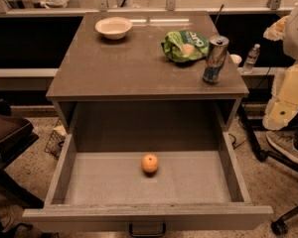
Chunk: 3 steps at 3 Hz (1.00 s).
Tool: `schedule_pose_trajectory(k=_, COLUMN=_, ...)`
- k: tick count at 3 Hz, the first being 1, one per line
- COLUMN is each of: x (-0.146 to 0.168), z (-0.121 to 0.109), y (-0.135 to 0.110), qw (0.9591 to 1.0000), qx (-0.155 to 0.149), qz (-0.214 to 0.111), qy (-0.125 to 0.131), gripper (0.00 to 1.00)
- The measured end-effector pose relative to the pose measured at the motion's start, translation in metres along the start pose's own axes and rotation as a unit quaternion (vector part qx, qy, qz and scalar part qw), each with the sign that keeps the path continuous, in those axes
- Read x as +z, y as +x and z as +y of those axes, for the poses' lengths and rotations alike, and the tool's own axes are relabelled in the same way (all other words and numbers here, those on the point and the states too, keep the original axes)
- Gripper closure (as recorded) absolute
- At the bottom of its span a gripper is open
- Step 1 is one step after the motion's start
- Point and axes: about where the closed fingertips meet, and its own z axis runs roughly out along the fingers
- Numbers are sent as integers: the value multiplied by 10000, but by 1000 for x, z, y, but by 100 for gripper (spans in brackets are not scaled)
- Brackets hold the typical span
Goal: Pick orange from top drawer and place on counter
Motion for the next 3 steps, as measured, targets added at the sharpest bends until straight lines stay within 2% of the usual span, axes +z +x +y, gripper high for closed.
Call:
schedule_pose_trajectory(k=1, x=0, z=0, y=0, qw=10000, qx=0, qz=0, qy=1, gripper=0)
schedule_pose_trajectory(k=2, x=32, z=10, y=-18, qw=9989, qx=-91, qz=-342, qy=-303, gripper=0)
schedule_pose_trajectory(k=3, x=78, z=27, y=-34, qw=9924, qx=-19, qz=-1109, qy=-529, gripper=0)
